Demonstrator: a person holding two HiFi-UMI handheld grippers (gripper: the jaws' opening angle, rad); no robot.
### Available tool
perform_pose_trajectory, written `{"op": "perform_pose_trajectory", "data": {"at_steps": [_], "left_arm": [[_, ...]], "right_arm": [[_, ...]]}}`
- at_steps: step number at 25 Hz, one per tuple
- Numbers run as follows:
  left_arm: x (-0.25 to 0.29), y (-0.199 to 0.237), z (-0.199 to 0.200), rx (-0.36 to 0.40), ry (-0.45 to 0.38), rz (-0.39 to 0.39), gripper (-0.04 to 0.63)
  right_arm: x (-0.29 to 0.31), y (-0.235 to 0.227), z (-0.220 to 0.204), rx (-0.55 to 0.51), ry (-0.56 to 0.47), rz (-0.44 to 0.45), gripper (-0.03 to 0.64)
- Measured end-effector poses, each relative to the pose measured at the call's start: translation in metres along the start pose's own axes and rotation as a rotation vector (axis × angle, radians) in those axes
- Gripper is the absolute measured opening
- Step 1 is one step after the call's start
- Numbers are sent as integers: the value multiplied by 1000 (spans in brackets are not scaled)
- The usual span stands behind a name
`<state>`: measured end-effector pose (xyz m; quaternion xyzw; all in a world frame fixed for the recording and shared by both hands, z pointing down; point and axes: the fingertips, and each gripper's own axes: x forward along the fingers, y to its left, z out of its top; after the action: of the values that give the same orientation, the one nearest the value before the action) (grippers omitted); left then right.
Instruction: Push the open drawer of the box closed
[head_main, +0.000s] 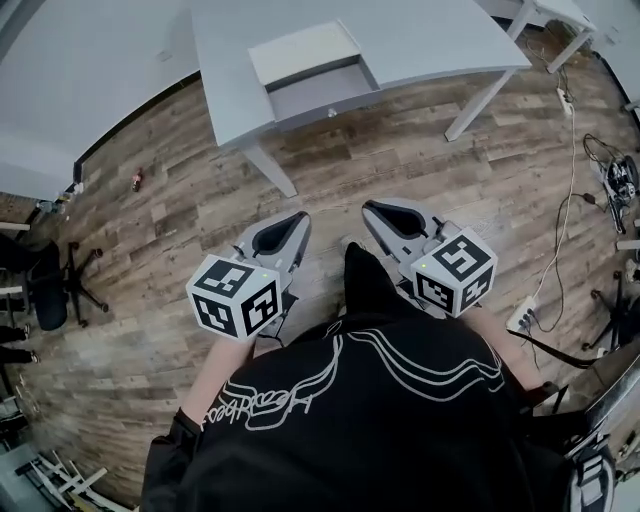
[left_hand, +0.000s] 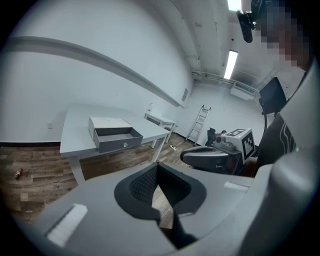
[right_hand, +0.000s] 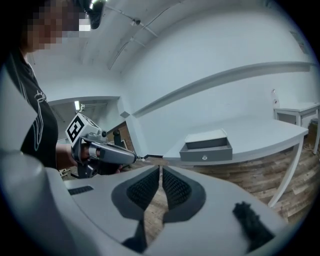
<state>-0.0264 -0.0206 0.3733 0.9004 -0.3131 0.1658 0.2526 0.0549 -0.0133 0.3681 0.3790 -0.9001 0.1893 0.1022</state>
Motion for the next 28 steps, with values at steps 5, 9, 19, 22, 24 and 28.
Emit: {"op": "perform_pose_trajectory", "data": {"at_steps": [5,9,19,22,24,28], "left_arm": [[45,42,18,-46,25,24,3],[81,66,29,-59,54,31,3],[111,124,23,-166,87,86,3],[117,130,19,-203,78,73,3],[121,135,18,-210,81,69,3],[125,143,15,-202,98,67,3]], "right_arm": [[50,-56,-1,-17,55,14,11],[91,-97,-6,-42,110,8,11],[159,-160,-5,-35,158,-28,46],[172,-169,-12,-62,189,-56,66],[178,-174,-18,-73,209,-70,71],[189,-182,-26,-101,237,-108,72]]}}
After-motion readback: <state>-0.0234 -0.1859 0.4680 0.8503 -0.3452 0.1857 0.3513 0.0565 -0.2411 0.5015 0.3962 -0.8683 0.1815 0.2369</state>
